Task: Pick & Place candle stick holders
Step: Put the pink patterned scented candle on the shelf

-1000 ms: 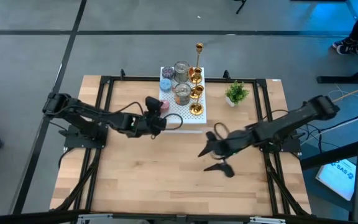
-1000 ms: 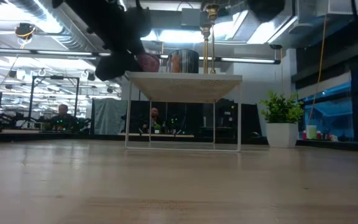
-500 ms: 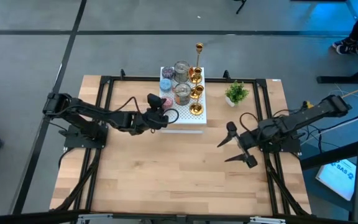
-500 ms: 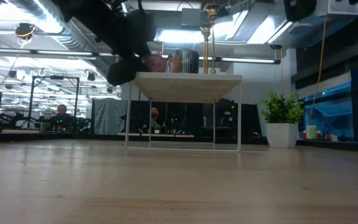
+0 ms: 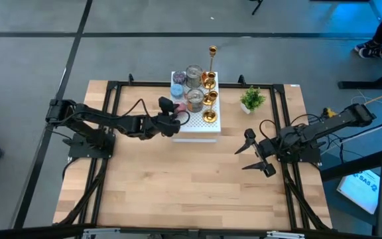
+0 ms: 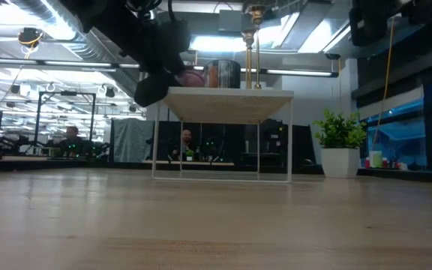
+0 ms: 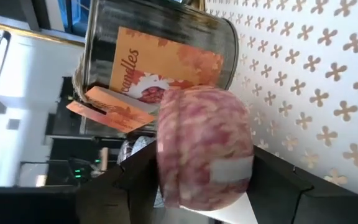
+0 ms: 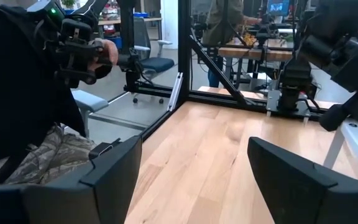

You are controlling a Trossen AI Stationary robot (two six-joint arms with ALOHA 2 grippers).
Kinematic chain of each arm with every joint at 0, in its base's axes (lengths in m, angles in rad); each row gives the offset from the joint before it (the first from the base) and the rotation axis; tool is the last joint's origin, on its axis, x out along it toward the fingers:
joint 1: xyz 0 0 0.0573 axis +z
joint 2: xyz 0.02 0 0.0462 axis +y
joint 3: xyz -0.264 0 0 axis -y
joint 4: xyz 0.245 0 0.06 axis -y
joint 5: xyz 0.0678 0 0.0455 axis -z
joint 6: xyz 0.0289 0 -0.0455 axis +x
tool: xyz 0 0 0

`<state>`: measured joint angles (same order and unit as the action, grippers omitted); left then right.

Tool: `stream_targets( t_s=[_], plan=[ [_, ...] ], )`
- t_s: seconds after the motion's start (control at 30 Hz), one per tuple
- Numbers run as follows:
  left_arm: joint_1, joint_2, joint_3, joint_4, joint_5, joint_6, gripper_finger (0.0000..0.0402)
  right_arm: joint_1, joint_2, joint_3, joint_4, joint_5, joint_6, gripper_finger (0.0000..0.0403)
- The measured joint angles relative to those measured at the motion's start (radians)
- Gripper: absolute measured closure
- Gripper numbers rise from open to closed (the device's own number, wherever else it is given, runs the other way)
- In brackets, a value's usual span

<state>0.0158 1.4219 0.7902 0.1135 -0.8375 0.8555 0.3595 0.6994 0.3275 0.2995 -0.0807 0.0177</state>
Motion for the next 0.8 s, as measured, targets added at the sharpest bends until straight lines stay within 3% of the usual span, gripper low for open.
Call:
stream_targets(
  t_s=[0.3,0.53,0.8],
  plan=[
    [-0.004,0.000,0.000,0.017,0.020,-0.182,0.0146,0.000,0.000,0.000,-0.001,0.000,0.000,0.0106],
    [-0.023,-0.003,0.000,0.028,-0.055,-0.123,0.0128,0.000,0.000,0.000,-0.001,0.000,0.000,0.0106],
    [-0.062,-0.005,0.000,0.036,0.012,-0.160,0.0127,0.000,0.000,0.000,-0.001,0.000,0.000,0.0106]
  ],
)
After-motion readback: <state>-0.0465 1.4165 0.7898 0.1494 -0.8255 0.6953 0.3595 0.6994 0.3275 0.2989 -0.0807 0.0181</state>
